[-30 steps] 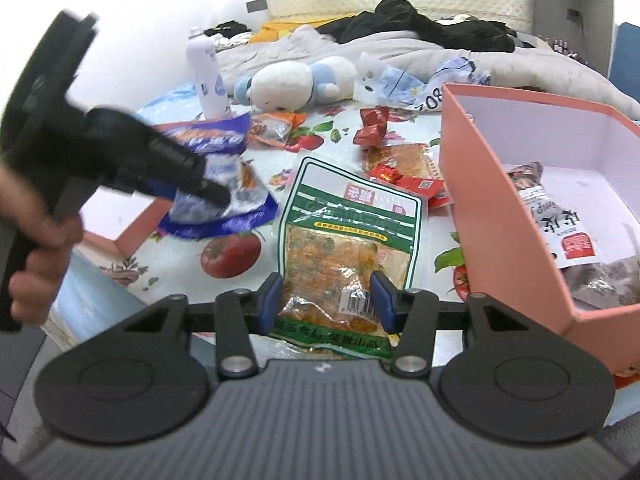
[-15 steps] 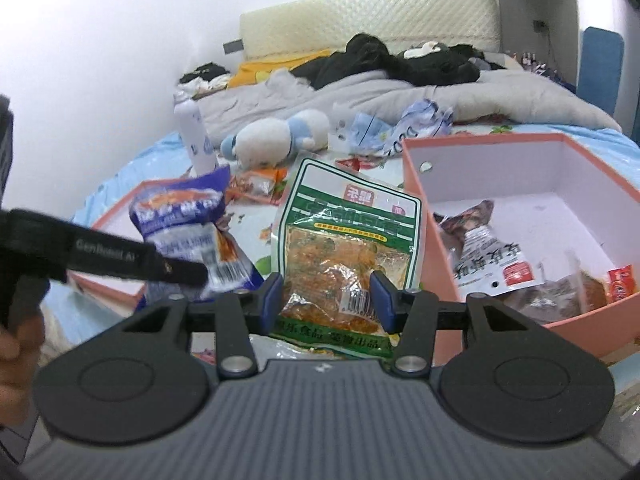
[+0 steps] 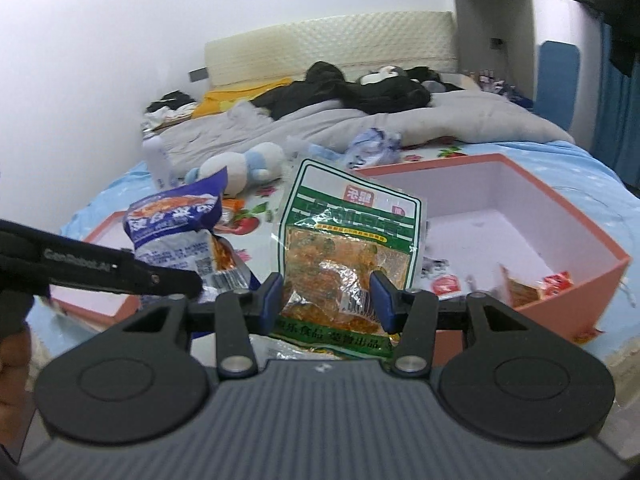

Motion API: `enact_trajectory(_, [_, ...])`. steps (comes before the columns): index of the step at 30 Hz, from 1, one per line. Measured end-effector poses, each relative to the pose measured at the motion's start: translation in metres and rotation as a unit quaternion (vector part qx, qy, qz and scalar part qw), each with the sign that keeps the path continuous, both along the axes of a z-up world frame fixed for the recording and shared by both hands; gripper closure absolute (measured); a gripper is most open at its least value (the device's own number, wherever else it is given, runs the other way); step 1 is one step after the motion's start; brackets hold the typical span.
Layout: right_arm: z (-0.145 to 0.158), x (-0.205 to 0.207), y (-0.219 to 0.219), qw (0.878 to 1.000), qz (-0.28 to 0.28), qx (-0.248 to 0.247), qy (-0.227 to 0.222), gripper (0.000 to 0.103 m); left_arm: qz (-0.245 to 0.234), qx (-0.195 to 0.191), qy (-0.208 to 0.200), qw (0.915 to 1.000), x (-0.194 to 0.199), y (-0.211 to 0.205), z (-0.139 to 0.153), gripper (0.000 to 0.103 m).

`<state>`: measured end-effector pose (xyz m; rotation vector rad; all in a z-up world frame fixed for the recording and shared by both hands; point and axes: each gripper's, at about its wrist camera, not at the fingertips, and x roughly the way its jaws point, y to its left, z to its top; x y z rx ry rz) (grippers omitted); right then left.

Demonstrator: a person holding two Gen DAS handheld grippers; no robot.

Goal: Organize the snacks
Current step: 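Lift both bags with both grippers and carry them toward the deep pink box, then lower both bags into the deep pink box and open both grippers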

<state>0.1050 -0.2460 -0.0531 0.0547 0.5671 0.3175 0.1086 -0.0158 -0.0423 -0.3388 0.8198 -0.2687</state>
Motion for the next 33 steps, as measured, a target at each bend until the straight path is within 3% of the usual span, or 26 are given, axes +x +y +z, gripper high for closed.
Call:
enact_trajectory(8, [0.003, 0.002, -0.037, 0.999, -0.047, -0.003, -0.012, 0.053, -0.045, -0.01, -0.023, 0.9987, 0.02, -0.045, 0.01, 0.068])
enact_trajectory(14, [0.003, 0.025, -0.062, 0.997, -0.079, -0.006, -0.015, 0.053, -0.072, -0.015, -0.026, 0.997, 0.062, -0.077, 0.015, 0.068])
enact_trajectory(19, [-0.002, 0.057, -0.078, 0.995, -0.095, -0.019, -0.007, 0.053, -0.09, -0.024, -0.004, 0.9956, 0.106, -0.106, 0.003, 0.068])
enact_trajectory(25, [-0.016, 0.103, -0.088, 0.994, -0.104, -0.033, 0.019, 0.053, -0.076, 0.012, 0.014, 0.9969, 0.156, -0.137, -0.016, 0.068])
enact_trajectory(33, [-0.034, 0.147, -0.098, 0.992, -0.097, -0.045, 0.064, 0.052, -0.068, 0.033, 0.038, 0.9964, 0.196, -0.144, -0.033, 0.068])
